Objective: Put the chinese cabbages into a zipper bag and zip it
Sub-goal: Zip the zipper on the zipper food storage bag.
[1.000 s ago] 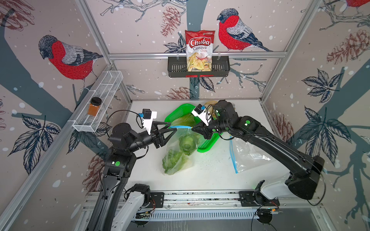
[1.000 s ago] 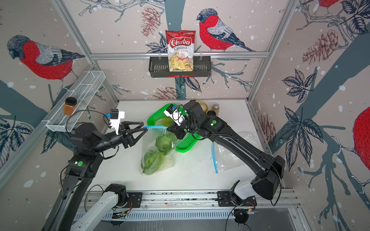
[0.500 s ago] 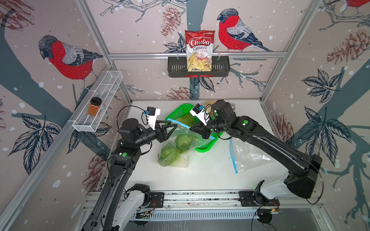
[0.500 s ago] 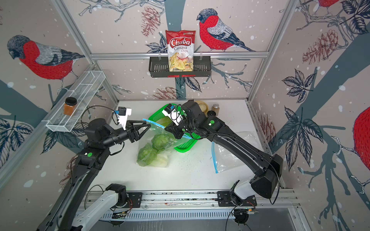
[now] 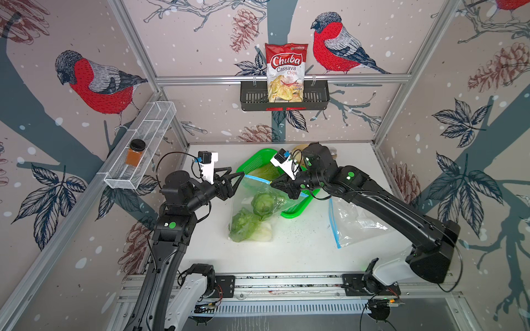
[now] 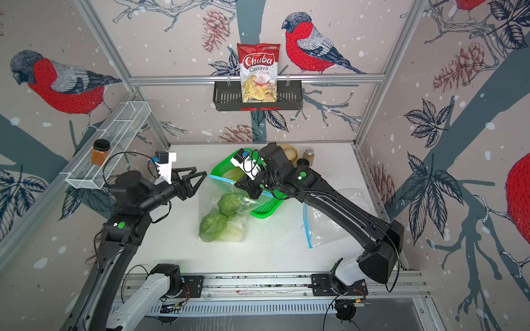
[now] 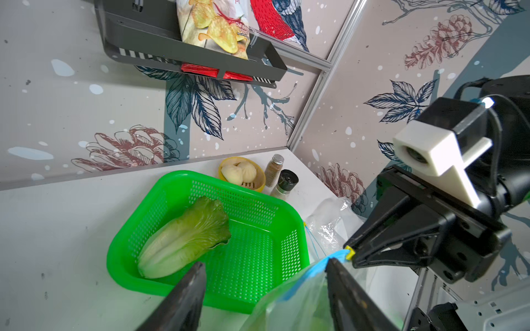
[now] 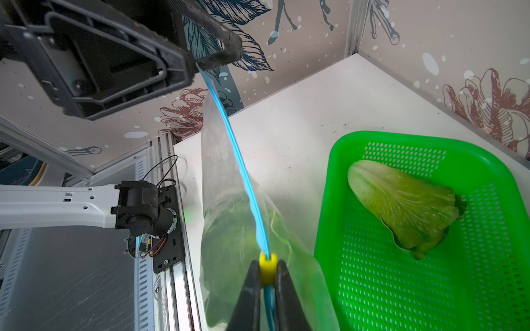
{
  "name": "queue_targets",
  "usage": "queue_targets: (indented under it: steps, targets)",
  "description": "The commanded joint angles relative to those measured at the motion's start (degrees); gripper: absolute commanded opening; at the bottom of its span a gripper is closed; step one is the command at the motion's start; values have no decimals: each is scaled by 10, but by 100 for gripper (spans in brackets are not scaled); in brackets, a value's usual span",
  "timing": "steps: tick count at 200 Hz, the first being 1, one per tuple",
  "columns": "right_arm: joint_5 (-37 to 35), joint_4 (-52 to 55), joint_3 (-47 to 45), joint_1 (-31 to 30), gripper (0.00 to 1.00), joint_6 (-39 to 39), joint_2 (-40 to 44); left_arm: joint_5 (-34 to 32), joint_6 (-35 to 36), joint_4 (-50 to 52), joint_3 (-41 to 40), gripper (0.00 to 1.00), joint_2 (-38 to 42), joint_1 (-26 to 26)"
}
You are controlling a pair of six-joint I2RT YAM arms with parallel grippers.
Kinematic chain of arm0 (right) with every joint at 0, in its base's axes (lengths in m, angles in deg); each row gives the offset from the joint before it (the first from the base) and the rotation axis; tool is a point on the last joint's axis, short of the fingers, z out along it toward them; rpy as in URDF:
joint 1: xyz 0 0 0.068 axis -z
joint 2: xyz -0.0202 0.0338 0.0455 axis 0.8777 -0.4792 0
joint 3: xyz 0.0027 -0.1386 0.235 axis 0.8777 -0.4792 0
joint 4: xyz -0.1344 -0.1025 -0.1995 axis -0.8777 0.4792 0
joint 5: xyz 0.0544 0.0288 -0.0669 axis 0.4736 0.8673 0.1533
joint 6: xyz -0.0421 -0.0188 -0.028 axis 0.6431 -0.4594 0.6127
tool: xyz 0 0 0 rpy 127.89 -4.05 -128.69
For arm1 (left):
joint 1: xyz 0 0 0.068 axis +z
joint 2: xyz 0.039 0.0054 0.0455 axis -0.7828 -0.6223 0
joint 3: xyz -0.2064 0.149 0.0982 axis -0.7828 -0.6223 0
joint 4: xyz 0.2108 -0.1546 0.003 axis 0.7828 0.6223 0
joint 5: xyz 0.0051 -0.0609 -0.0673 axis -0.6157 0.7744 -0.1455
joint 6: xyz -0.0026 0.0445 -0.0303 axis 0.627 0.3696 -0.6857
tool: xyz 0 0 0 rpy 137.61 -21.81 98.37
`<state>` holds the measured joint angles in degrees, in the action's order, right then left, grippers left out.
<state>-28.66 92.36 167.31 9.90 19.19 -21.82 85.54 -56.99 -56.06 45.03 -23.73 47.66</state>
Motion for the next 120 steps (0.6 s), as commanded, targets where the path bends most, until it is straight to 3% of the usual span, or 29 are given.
queue_targets:
  steps: [1, 23, 45, 60, 78, 90, 120]
  targets:
    - [2, -9, 12, -3, 5, 9, -3, 80, -18, -67, -13, 70, -14, 8]
    - [-1, -8, 14, -3, 5, 10, -2, 137, -47, -121, -23, 70, -35, 8]
    - [-3, -9, 13, -3, 5, 9, -1, 118, -32, -118, -22, 68, -47, 8]
    - [-3, -9, 10, -4, 5, 9, -1, 143, -46, -153, -21, 63, -60, 8]
    - [-4, -9, 10, -4, 4, 12, -4, 194, -98, -233, -37, 52, -75, 6]
    - [-7, -9, 13, -3, 4, 14, -5, 199, -102, -232, -43, 44, -77, 6]
    - [-9, -11, 16, -3, 4, 14, -7, 202, -83, -208, -45, 43, -68, 6]
